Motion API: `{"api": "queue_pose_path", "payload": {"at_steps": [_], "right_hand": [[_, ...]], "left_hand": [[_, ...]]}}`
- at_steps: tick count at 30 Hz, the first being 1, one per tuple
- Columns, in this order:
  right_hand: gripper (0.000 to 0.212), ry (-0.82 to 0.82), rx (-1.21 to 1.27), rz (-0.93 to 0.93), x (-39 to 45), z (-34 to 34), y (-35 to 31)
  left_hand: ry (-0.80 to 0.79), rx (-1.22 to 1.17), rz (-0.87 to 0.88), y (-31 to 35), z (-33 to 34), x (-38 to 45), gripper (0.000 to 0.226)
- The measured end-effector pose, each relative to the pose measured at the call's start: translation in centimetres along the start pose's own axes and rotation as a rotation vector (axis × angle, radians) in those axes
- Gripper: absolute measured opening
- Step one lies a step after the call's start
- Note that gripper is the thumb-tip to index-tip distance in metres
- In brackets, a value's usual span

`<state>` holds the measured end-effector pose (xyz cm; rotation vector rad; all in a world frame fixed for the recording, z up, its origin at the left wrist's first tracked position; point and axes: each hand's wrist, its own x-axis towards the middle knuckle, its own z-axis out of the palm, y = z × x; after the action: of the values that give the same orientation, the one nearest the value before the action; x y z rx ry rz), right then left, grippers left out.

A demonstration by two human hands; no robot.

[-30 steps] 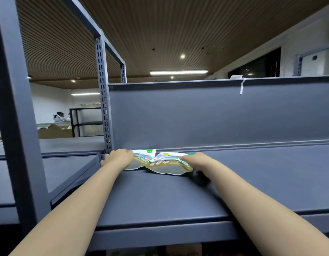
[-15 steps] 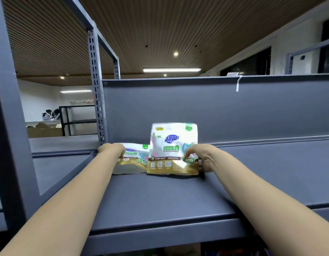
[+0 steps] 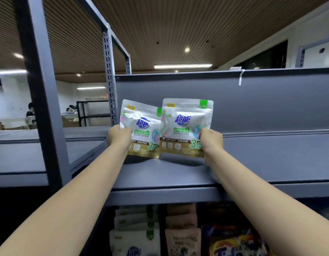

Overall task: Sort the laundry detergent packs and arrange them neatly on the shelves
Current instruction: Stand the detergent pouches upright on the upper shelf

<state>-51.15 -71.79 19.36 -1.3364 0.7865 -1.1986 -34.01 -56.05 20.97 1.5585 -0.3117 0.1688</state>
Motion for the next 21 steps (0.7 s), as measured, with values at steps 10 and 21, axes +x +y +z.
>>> {"api": "queue_pose_path", "payload": {"at_steps": [10, 21], "right_hand": [[0.036, 0.133, 0.101, -0.249, -6.8, -5.6, 0.2], [0.032, -0.018, 0.193, -0.290, -12.5, -9.1, 5.0]], "left_hand": [[0.193, 0.081, 0.417, 0.3, -4.2, -11.3, 0.027], [0.385, -0.377, 0.199, -1.8, -9.3, -16.5, 0.030]]}}
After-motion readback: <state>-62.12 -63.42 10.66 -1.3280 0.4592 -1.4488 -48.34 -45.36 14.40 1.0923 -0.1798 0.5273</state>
